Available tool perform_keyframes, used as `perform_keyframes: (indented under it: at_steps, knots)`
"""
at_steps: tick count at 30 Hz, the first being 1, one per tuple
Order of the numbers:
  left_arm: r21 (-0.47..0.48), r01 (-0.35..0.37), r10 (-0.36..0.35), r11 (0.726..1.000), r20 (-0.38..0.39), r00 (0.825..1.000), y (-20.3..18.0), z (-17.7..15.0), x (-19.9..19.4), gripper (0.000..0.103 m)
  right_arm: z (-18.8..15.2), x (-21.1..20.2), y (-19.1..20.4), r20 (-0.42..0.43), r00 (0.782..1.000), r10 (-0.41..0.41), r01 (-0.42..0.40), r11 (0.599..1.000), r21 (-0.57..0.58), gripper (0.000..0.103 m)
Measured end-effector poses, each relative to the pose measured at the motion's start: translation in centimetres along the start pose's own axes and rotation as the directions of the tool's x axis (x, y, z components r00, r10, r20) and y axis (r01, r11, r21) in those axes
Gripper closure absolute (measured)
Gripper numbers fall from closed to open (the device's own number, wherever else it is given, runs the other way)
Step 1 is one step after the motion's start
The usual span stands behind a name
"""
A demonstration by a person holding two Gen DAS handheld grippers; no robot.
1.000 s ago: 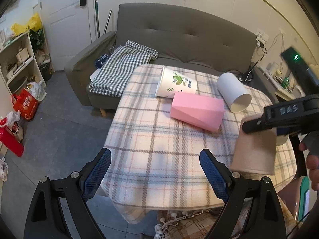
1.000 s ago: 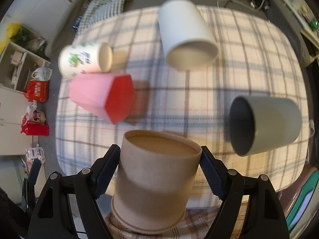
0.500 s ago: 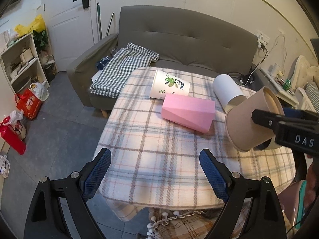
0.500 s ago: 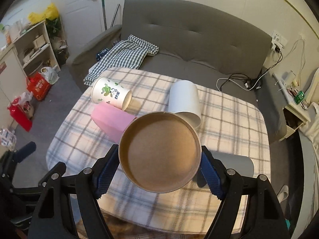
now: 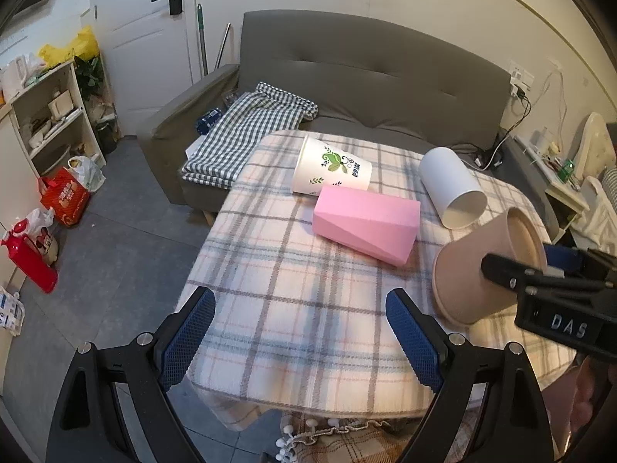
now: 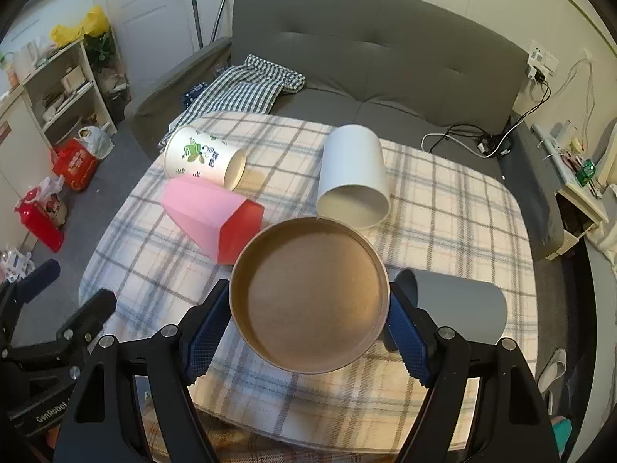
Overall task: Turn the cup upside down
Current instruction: 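Rotate the tan cup with the right gripper and lower it rim-up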
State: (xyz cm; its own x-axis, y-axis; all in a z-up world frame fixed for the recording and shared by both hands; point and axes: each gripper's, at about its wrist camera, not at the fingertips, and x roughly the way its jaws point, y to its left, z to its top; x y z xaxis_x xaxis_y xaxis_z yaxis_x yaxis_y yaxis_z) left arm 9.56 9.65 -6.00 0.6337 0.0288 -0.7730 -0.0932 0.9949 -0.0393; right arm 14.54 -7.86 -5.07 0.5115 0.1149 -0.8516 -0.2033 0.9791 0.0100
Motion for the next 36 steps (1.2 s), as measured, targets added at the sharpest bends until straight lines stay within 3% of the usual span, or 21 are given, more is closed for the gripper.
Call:
perform_keyframes:
  at_steps: [7,14,19,36]
  knots:
    - [-0.005,-0.009,0.009,1.0,-0.011,1.0,0.1,0.1,0.4,0.01,-0.7,1.6,0.0,-0.054,0.998,0.023,-0.022,1.0,0.004,0.025]
    - [-0.003,-0.014,0.014,1.0,-0.005,1.0,0.1,0.2,0.3,0.01,-0.3,1.9,0.4,-0.046,0.999,0.013,-0.014,1.0,-0.014,0.025]
    - [-0.005,-0.019,0.019,1.0,-0.002,1.0,0.0,0.2,-0.2,0.01,0.1,1.8,-0.3,-0.039,0.998,0.057,-0.055,0.998,0.033,0.025]
    - [0.025,-0.032,0.029,0.999,0.11,0.993,-2.7,0.9,-6.3,0.01,0.6,-5.8,-1.9,0.128,0.986,0.104,-0.112,0.992,0.055,0.024]
